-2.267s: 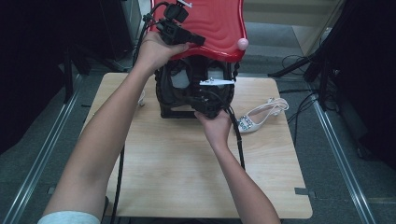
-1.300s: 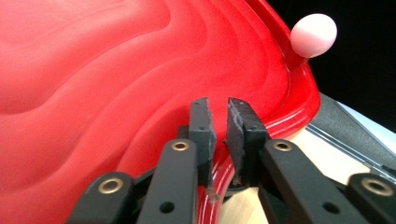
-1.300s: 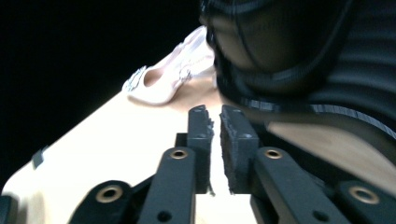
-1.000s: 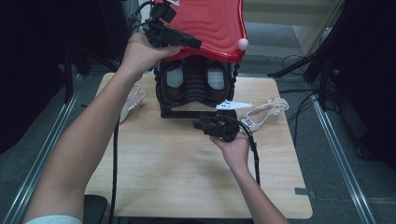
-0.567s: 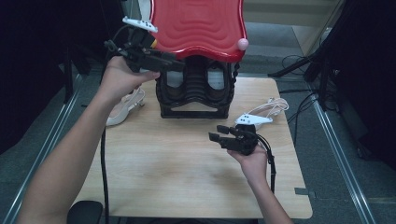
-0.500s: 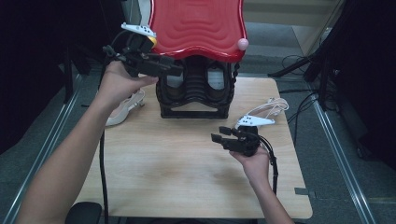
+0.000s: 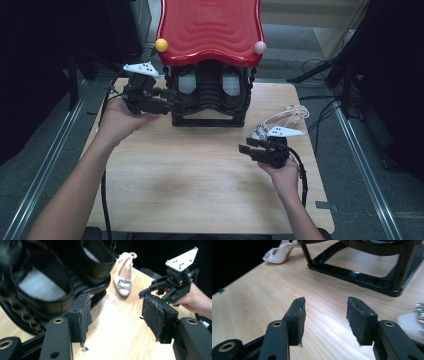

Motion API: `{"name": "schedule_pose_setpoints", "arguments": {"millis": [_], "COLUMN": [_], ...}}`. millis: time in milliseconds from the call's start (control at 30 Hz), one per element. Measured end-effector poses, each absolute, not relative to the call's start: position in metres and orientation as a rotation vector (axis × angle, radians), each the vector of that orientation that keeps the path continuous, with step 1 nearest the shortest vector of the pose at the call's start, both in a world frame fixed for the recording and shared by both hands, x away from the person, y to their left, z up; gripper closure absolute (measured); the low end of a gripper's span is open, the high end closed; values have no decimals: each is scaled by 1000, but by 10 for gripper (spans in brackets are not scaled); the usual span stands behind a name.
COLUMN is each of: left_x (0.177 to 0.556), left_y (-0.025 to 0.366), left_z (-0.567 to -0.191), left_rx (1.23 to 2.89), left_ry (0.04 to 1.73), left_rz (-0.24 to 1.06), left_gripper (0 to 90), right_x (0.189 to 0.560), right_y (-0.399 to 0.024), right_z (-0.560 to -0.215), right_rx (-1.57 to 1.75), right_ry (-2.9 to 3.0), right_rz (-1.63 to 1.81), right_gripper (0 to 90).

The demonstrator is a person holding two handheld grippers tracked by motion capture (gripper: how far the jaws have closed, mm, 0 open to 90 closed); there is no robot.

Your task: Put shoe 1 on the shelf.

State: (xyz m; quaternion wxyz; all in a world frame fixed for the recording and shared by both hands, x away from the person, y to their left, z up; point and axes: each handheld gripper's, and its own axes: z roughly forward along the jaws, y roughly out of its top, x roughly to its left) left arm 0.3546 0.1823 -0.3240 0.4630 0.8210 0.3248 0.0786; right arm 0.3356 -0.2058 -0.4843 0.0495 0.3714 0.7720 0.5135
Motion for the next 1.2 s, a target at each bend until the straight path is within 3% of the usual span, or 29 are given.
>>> {"name": "schedule_pose_setpoints", "arguments": {"millis": [767,967,1033,1200], "left_x": [333,335,336,342], "left_y": [211,226,233,251], "left_z": [-427,-450,-454,-468], "left_rx": [1986,1991,1987,1954], "left_ry": [978,1038,1050,1119], "left_rz": [136,105,128,103], "left_gripper": [395,433,480,781], "right_x": [344,346,346,346], "right_y": [-194,-188,-186,-182], "right_z": [-489,-491,-493,-494], "right_rx": [1119,1139,1132,1137], "right_ry": [2391,2390,2405,2409], "right_rz": [1471,1494,1487,1487], "right_gripper": [505,503,502,503]}}
